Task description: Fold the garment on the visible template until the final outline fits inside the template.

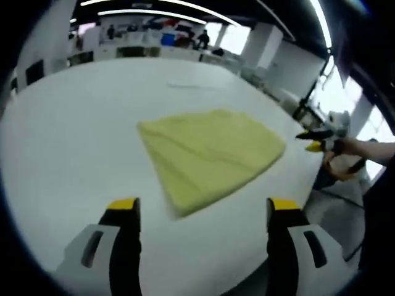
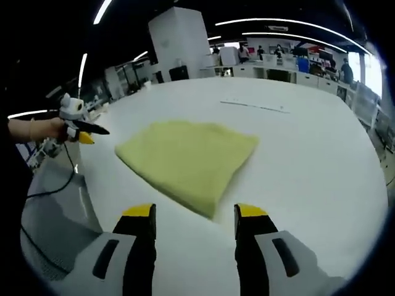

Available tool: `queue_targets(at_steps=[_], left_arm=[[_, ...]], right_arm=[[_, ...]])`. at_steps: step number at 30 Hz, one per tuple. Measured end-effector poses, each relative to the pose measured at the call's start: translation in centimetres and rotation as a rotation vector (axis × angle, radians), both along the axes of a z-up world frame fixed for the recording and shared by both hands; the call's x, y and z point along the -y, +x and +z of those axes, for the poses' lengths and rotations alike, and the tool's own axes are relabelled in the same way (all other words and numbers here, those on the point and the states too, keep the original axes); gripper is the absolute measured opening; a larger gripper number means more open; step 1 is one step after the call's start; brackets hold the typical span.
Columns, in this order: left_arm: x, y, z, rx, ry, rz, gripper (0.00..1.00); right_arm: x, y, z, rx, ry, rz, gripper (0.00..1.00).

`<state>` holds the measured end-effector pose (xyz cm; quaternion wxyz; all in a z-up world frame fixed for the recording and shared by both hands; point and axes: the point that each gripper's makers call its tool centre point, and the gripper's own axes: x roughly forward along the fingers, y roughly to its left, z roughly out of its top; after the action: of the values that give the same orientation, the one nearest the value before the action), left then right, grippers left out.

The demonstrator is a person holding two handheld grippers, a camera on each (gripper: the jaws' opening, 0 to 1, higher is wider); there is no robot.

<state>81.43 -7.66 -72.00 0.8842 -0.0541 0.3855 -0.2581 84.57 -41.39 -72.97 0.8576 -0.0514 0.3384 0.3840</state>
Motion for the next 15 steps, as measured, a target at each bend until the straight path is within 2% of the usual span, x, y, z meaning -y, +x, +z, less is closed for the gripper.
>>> queue_targets(at_steps=[6,12,15], left_arm=[[-0.5,0.0,-2.0,-0.039,0.019,0.002,0.69],[-0.3,0.3,-2.8,-0.034,0.021,-0.020,0.60],[-0.1,0.6,-3.1,-0.028,0.013,-0.025,0.56]], right_arm=[[0.0,0.1,-1.5,-0.030,-0.018,0.006,0.48],[0.3,0.6,-2.4,-0.031,-0.036,0.012,0.46],[0.2,0.8,-3.0,-0.039,-0.039,0.030,0.42]])
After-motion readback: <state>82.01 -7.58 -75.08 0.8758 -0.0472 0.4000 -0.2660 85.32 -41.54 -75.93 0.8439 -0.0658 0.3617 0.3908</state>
